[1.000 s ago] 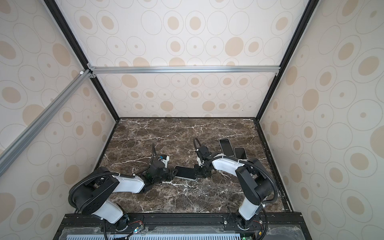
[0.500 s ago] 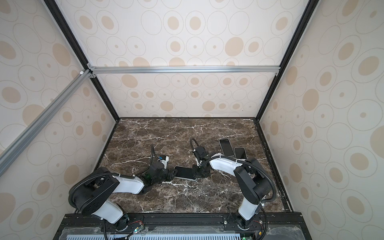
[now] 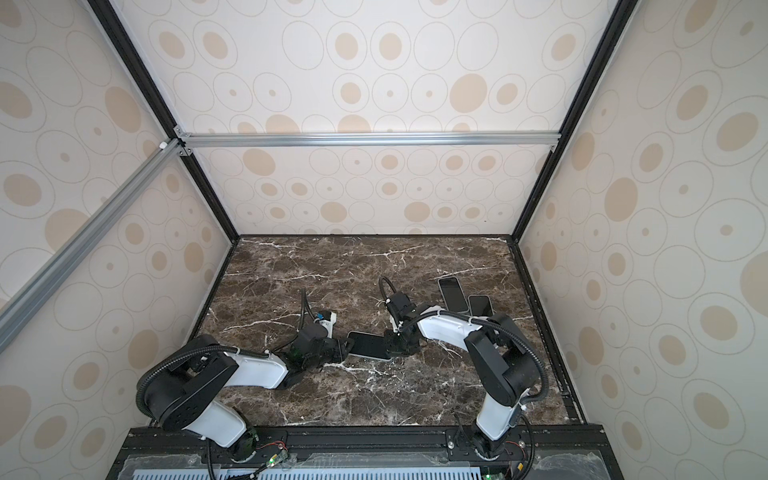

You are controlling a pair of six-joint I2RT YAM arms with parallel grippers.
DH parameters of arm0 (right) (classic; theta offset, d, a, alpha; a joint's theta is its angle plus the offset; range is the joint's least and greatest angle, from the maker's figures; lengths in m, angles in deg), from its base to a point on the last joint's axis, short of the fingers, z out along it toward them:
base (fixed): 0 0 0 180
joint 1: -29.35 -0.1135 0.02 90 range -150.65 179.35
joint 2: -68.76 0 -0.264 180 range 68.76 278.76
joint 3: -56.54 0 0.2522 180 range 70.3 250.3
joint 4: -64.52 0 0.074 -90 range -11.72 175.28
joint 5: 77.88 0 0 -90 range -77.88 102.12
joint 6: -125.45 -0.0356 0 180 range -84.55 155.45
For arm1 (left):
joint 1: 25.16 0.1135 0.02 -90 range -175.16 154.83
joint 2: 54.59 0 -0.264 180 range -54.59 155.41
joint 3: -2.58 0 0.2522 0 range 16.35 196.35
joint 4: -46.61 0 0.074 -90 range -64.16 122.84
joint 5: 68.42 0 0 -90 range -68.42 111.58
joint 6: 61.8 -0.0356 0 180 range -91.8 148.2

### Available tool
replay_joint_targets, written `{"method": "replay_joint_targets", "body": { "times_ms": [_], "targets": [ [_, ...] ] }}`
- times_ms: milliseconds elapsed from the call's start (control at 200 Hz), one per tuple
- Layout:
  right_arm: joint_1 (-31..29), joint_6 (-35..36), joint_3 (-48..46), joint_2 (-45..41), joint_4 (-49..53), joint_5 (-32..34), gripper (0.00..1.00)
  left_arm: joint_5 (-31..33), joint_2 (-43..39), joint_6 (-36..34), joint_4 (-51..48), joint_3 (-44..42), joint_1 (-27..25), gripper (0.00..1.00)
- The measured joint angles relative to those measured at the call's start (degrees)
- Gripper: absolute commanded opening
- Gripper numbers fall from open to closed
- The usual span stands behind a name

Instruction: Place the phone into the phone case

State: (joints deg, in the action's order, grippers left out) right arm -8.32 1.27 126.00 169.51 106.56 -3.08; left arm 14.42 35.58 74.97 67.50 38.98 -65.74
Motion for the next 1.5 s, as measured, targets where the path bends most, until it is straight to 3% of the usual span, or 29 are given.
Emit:
{"method": "replay_joint_targets", "body": {
  "times_ms": [265,370,695,860,1095,1501],
  "targets": [
    [-4.1,0.8,1.6,-0.5,2.2,6.8,0.2,0.2,-2.7,0.0,-4.2,-0.1,-0.5,0.32],
    [-5.9,1.1,1.5,-1.6,2.9,10.3,0.28,0.3,-5.8,0.0,-9.4,-0.1,-1.4,0.32],
    [-7.6,2.4,4.7,-7.3,14.5,17.2,0.28,3.8,-13.4,-1.6,-21.4,1.7,-2.2,0.33],
    [-6.3,3.6,8.7,-10.5,15.5,16.5,0.22,4.7,-13.9,-3.7,-23.9,5.2,-1.2,0.35],
    [-2.3,3.8,7.1,-8.6,11.6,12.7,0.16,3.5,-9.8,-6.0,-23.5,9.7,0.4,0.35],
    [-1.6,3.8,6.3,-1.1,5.9,9.4,0.17,0.8,-4.8,-6.4,-22.8,9.7,1.0,0.34]
  ]
}}
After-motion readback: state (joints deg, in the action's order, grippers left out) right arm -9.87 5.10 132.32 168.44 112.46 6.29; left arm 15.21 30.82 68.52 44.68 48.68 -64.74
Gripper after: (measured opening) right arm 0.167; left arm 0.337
